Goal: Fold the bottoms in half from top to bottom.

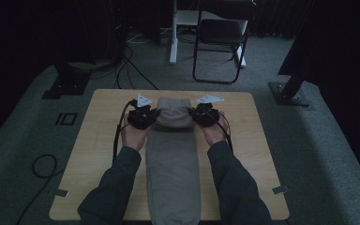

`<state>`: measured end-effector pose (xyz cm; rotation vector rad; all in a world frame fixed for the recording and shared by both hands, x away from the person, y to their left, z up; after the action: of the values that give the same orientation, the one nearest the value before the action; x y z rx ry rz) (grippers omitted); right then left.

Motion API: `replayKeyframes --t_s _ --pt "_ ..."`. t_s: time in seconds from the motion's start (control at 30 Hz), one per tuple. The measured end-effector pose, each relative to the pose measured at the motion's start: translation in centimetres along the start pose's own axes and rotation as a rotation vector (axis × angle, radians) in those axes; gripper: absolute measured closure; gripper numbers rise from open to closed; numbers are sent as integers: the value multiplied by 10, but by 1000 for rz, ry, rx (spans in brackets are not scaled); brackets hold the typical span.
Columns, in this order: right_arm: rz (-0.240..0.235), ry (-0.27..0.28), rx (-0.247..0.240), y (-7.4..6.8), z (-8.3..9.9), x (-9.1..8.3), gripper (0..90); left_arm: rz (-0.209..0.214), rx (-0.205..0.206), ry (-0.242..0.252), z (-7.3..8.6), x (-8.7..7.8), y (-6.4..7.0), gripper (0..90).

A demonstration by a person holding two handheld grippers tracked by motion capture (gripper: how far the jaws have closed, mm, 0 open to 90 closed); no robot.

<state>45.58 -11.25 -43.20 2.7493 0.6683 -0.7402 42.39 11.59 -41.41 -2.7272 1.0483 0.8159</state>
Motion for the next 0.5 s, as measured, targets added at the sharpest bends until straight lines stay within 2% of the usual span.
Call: replayKeyframes --t_s 0.03,0.07,0.1,0.2,0.33,0.47,0.5 --pt "0 0 0 0 0 0 866 0 0 0 0 0 0 854" --pt "-4 11 -3 -1 -1 -6 866 14 32 8 -1 -13 11 854" --pt "-13 30 -23 -5 -1 -22 866 19 41 8 1 -17 15 853" --pt "-34 36 -43 -10 7 -37 866 40 54 -4 13 -25 26 852" --pt "-75 9 -61 -20 33 -49 865 70 45 -31 43 -31 36 851" --pt "-104 -47 -102 -35 69 -53 864 84 43 -99 81 -28 49 849" --pt "-109 -66 -108 -38 77 -54 864 94 32 -117 92 -26 52 849"
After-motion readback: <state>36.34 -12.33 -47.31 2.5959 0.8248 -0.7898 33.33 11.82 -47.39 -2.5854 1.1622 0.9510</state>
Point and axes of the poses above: each handheld gripper's, and its own axes: x roughly forward along the jaws, z roughly out of its underside, y roughly to its right, the point moved 2 cm from there along x, roughly forward along the jaws, and after that the axes turned 9 degrees about z, right-handed, at the moved point
